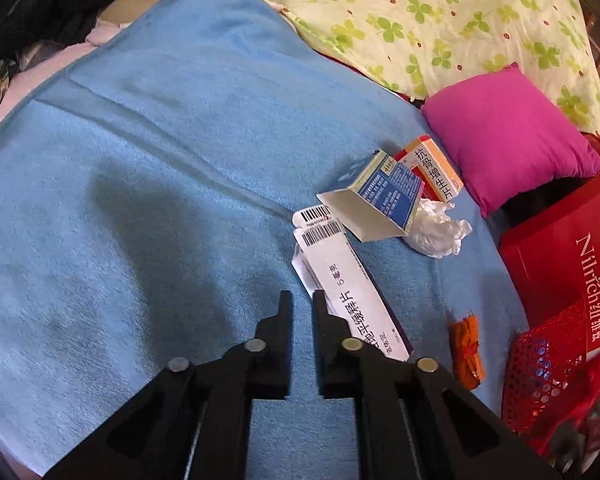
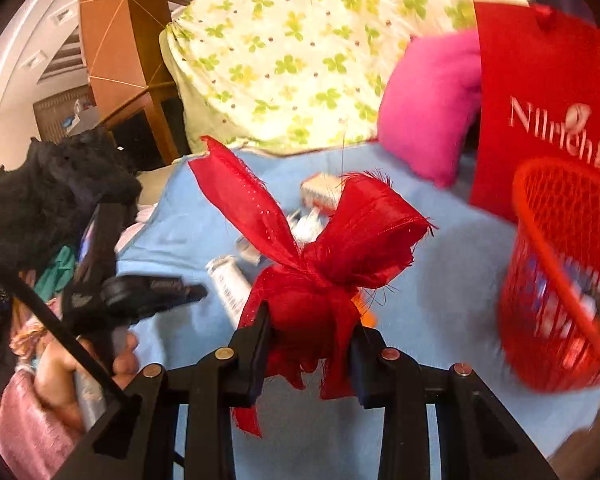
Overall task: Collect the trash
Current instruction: 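Grasp the long white medicine box with the left gripper and lift it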
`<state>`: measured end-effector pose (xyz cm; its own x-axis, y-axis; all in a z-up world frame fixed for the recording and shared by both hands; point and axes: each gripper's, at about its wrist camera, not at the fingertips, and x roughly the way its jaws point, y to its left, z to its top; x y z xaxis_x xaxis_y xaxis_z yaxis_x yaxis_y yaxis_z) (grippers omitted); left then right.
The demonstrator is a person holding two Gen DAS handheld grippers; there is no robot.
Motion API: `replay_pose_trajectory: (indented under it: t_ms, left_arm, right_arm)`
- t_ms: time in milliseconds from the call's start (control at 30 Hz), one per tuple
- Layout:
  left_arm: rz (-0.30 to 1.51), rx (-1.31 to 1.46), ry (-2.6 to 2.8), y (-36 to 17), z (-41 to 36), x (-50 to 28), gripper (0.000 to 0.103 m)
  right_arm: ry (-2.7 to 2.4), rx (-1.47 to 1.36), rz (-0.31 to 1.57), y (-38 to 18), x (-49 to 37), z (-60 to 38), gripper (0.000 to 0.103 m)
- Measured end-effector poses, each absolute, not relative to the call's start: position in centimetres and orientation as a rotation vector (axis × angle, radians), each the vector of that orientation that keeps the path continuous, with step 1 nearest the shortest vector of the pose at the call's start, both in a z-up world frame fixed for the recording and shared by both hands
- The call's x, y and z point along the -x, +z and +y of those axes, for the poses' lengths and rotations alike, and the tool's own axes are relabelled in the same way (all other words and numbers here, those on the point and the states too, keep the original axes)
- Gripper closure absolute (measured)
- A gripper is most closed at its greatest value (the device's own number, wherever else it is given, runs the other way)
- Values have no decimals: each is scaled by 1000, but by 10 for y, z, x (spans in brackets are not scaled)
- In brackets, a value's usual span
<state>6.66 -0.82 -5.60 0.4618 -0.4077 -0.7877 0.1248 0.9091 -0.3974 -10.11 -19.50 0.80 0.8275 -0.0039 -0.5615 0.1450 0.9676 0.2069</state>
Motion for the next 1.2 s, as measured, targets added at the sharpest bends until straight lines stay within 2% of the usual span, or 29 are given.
replay_pose_trajectory:
  t_ms: [33, 100, 333, 567, 833, 1000, 1200]
  left_arm:
    - [1049, 312, -340, -57, -12, -67, 60]
    - [1044, 339, -344, -57, -18, -64, 42]
    - [1084, 283, -290, -69, -59, -65, 39]
    - [994, 82, -179, -76, -93, -52, 36]
    - [996, 125, -236, -72, -64, -48, 58]
    - [988, 123, -254, -66, -48, -45, 58]
    - [858, 74, -298, -32, -27, -21, 58]
  right_arm:
    - [-93, -242, 581, 11, 98, -199, 68]
    - [-119, -252, 559, 16, 94, -208, 68]
    - [-118, -279, 547, 16, 99, -222, 68]
    - [-118, -283, 510, 21, 111, -233, 68]
    - [-82, -249, 475, 25, 120, -224, 68]
    - [-69, -229, 445, 29, 125, -218, 68]
    - [-78, -228, 423, 33, 128, -219, 68]
